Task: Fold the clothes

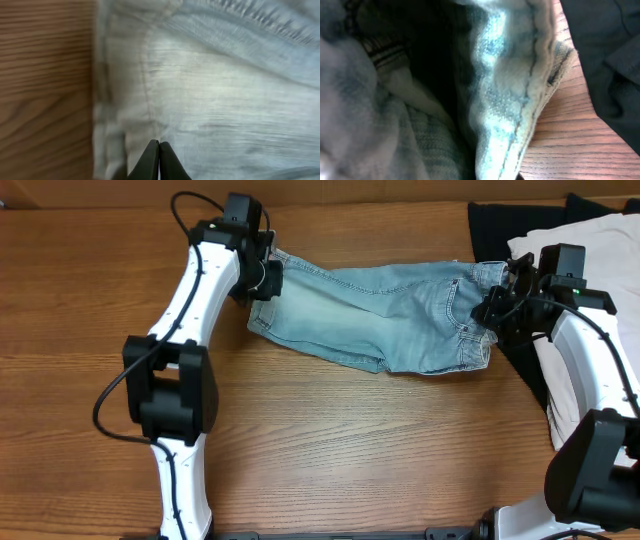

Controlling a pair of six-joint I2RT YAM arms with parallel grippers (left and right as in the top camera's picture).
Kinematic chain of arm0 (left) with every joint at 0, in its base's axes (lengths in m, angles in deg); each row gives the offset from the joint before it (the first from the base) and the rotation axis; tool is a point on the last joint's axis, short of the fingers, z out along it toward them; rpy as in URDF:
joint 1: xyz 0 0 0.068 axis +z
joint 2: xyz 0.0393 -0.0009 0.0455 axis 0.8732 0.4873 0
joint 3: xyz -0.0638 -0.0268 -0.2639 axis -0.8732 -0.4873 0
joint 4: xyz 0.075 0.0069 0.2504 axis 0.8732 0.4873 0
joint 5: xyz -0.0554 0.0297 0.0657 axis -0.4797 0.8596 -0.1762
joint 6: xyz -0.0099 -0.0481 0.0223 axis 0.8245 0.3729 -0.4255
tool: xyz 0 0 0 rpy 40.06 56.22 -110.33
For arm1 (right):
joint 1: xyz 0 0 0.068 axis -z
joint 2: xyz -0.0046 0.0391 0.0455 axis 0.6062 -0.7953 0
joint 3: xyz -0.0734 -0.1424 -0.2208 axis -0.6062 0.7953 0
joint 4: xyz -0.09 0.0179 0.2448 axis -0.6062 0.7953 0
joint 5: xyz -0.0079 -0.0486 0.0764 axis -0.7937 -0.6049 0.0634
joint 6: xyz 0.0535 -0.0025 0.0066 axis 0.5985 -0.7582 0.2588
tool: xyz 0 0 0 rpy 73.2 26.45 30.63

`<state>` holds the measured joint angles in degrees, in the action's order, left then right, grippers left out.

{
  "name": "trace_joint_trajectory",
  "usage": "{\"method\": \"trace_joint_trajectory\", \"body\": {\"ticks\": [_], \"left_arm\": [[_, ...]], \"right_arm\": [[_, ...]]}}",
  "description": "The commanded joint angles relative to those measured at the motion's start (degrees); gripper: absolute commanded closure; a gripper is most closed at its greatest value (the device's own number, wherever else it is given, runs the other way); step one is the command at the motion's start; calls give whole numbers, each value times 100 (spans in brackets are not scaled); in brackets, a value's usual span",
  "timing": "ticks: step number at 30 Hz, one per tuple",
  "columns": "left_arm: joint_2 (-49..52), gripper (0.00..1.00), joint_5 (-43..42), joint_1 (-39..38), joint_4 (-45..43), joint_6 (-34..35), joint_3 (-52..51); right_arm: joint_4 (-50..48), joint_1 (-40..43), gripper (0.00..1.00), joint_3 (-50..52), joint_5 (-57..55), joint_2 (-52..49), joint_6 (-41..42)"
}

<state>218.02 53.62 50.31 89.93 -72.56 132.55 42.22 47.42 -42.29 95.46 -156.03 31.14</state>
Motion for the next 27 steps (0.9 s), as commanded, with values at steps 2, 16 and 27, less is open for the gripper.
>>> {"method": "trace_joint_trajectory", "body": {"ticks": [2,16,27], "left_arm": [[422,96,-697,2,-70,-741,-52],[1239,96,284,186,-11,544,-55],[1239,96,280,116,-22,629,-52]], "right_arm": [[-90,-90,96,-157,96,28,-24],[149,-111,96,-302,640,35,-2],[-293,-1596,96,-800,26,22,1832]]}}
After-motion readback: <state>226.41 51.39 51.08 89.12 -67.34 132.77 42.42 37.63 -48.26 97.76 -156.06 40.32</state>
